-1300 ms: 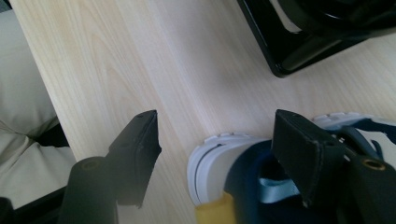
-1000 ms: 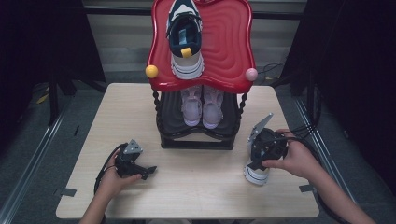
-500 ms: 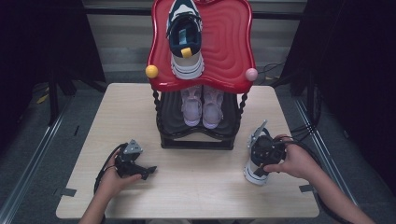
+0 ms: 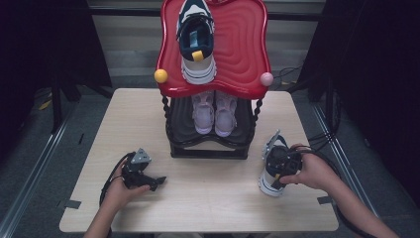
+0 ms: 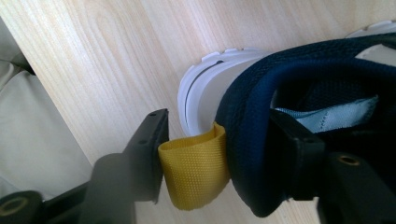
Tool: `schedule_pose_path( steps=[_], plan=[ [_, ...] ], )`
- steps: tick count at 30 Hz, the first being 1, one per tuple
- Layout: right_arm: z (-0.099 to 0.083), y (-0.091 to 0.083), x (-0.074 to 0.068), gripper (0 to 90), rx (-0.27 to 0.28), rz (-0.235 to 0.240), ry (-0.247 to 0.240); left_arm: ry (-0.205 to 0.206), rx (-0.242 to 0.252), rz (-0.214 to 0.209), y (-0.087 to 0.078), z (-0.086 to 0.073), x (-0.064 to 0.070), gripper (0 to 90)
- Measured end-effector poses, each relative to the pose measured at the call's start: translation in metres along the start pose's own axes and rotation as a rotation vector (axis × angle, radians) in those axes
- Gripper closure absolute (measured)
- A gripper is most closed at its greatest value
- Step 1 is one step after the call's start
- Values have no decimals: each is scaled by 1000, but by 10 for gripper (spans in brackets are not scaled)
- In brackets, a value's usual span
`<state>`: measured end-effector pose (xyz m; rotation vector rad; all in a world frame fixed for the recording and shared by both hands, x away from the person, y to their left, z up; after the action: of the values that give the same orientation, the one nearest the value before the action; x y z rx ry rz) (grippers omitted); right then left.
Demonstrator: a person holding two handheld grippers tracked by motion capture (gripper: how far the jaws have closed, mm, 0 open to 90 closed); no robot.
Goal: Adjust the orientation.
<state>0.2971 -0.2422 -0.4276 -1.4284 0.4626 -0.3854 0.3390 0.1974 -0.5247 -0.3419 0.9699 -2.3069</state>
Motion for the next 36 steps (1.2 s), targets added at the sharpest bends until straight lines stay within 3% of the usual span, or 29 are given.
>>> schedule_pose_path(
  steps=[2, 11, 14, 19, 26, 29, 32, 36],
  plan=[
    [1, 1, 1, 442, -4, 1, -14, 1, 0, 0, 0, 0, 0, 0],
    [4, 2, 3, 528, -25, 20, 7, 1, 0, -4, 0, 0, 0, 0],
    [5, 3, 5, 529, -35, 29, -20, 1, 0, -4, 0, 0, 0, 0],
    [7, 8, 3, 538, -43, 56, -6, 1, 0, -5, 0, 0, 0, 0],
    [7, 17, 8, 601, -48, 51, -38, 5, 2, -6, 0, 0, -1, 0],
    [8, 16, 6, 603, -56, 64, -10, 5, 2, -6, 0, 0, -1, 0],
    [7, 17, 8, 607, -59, 66, -41, 5, 2, -6, 0, 0, -1, 0],
    [7, 18, 7, 628, -64, 66, -25, 6, 2, -6, 0, 0, -1, 0]
  ],
)
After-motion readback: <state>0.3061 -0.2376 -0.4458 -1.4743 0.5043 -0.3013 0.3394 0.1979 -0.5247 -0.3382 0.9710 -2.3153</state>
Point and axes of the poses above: each handheld gripper's, and its own axes: y roughly forward along the jaws, z roughly out of its top, x roughly to its right, the point moved 2 cm from there along y, roughly forward along the jaws, and after that the axes turned 1 degree about y, right-handed, at the moved point
